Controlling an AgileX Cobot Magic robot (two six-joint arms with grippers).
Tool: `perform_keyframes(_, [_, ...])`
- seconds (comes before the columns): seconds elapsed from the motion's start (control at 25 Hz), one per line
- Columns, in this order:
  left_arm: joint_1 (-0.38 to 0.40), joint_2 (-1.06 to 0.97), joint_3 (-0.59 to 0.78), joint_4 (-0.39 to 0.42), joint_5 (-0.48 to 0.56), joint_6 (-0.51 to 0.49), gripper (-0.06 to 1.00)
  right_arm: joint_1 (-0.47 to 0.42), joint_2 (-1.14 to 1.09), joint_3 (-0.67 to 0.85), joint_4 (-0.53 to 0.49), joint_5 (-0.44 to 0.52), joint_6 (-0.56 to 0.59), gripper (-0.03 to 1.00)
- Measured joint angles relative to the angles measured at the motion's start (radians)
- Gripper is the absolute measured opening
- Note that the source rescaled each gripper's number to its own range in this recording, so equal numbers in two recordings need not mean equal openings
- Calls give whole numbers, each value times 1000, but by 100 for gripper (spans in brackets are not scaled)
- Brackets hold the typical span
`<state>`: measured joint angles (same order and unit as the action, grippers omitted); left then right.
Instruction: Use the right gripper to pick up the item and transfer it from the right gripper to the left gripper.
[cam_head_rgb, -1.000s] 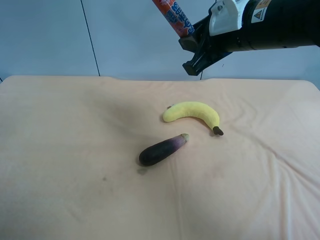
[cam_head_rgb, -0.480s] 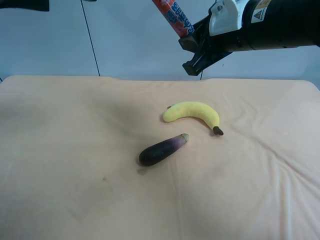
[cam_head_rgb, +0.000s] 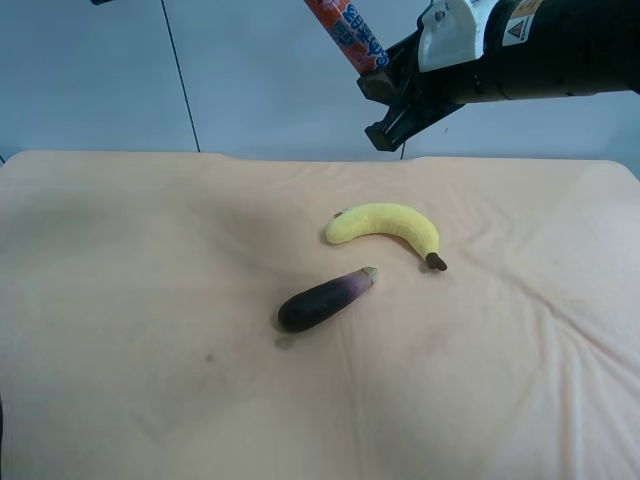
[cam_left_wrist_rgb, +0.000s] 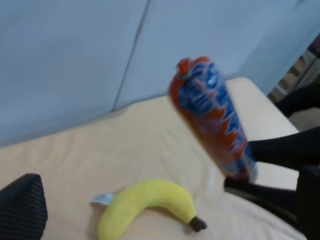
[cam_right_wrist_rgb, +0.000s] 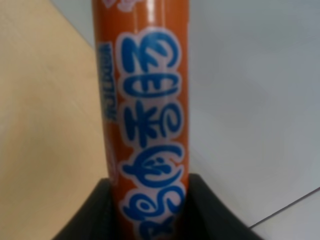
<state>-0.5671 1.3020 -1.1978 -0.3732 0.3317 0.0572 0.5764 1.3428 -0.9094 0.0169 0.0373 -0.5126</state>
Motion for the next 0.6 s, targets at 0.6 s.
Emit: perform_keyframes(0.6, [-13,136,-103,-132,-72,-4,100,0,0,0,0,0,0,0])
